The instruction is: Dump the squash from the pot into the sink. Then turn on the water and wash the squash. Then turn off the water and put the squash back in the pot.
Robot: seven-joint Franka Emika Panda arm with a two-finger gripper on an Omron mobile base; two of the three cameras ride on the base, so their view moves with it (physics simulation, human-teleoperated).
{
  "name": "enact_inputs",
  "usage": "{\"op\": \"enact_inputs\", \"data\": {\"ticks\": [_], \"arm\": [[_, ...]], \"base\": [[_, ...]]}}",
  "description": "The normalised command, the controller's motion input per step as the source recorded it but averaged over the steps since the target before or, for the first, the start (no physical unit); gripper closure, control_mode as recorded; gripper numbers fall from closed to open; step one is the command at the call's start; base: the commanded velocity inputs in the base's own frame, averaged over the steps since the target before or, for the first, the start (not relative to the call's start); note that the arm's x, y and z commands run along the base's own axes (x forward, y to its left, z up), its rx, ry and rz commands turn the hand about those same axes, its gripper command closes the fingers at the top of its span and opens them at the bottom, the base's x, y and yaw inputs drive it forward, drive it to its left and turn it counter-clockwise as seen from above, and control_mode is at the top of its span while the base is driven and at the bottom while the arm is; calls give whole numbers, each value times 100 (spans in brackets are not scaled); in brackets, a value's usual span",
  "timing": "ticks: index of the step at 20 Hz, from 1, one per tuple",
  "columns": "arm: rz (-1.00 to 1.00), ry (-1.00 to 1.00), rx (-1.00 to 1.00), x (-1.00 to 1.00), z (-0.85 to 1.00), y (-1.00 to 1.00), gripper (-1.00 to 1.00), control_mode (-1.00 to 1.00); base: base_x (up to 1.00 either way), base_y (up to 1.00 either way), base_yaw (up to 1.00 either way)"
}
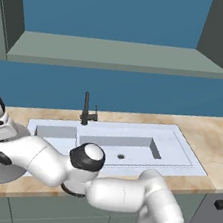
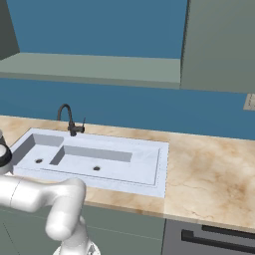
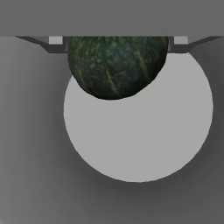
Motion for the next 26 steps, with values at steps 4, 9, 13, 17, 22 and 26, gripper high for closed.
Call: {"op": "enact_inputs", "data": {"ticks": [4,9,13,17,22,26], "arm": [[3,1,-2,-13,-17,0,-100,-100],[0,3,0,0,-12,-6,-100,-100],[0,2,0,0,-8,-15,-100,-100],[2,0,0,0,0,-7,-100,-100],[3,-5,0,-51,39,-31,-100,-100],[-13,-5,0,-97,51,-94,-100,-100]], "base": [[0,0,0],[0,0,0],[0,0,0],[0,0,0],[0,0,0],[0,0,0]]}}
